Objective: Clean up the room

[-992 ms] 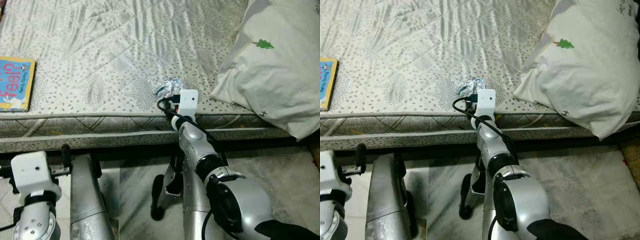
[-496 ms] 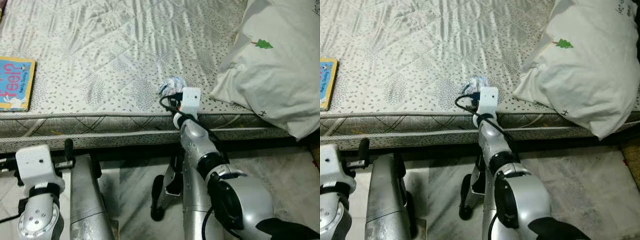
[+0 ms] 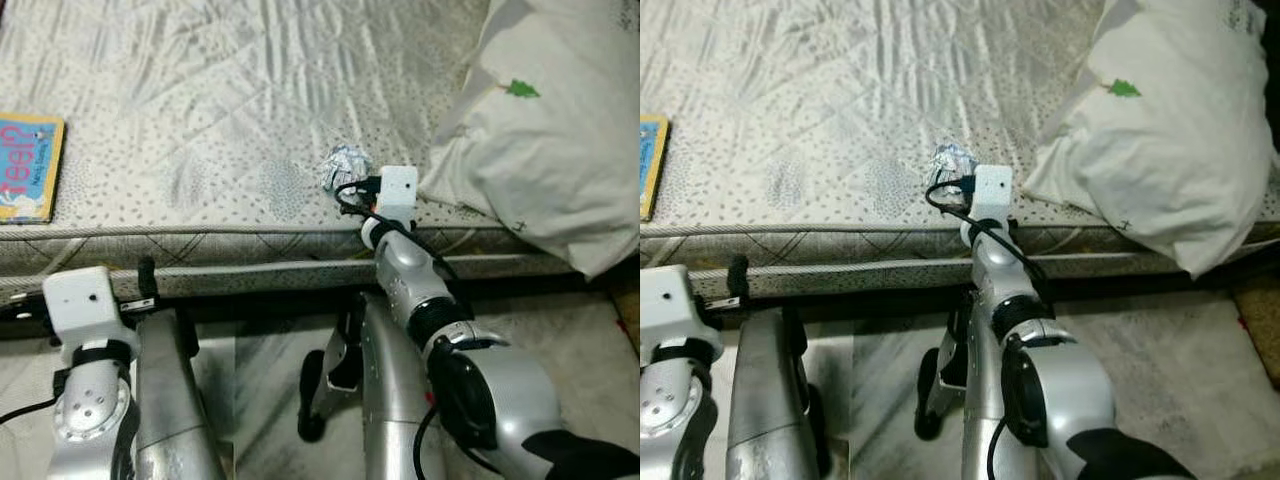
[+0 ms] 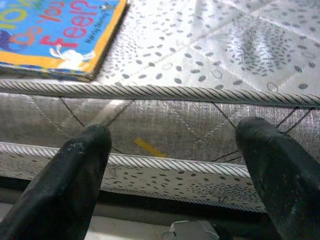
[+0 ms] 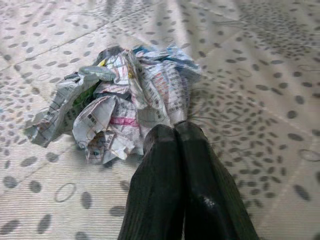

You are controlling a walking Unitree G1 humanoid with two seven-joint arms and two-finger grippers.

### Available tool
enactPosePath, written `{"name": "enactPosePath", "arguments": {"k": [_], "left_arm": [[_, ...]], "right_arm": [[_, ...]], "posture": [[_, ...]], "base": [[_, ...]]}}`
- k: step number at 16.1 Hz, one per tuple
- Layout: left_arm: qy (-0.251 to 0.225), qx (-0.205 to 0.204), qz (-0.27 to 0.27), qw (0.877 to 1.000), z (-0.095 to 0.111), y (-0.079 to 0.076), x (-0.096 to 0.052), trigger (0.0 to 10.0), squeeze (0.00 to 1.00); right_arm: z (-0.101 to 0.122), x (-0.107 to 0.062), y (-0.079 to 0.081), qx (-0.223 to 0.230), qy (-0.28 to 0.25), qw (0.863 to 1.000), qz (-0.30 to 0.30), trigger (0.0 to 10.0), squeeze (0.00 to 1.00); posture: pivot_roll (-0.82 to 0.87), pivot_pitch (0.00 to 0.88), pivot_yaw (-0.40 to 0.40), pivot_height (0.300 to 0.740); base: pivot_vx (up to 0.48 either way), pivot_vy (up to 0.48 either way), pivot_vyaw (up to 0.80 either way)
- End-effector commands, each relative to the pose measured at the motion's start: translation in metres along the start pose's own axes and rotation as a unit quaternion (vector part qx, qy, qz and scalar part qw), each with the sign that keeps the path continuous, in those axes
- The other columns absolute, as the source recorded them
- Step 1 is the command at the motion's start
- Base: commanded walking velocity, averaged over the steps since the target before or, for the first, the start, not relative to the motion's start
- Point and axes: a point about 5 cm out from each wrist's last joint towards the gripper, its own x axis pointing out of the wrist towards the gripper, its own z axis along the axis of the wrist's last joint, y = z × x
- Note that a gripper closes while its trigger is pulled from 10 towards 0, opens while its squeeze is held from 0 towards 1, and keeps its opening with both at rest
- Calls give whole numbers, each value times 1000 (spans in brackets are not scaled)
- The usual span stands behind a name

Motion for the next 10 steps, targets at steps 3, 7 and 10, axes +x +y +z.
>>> {"name": "enactPosePath", "arguments": {"k": [3, 7, 10], "left_arm": [[4, -1, -13, 1000, -6, -8, 5, 10000, 0], [-9, -9, -24, 1000, -5, -15, 21, 10000, 0], [-13, -18, -33, 999, -4, -21, 24, 10000, 0]], "right_arm": [[-5, -2, -13, 3, 7, 1000, -18, 0, 0], [-10, -8, -30, 3, 6, 1000, -30, 0, 0], [-9, -9, -31, 23, -8, 1000, -5, 10000, 1000]], "posture": [[228, 230, -172, 487], [196, 163, -156, 487], [190, 152, -152, 487]], "base": [[0, 0, 0], [0, 0, 0], [0, 0, 0]]}}
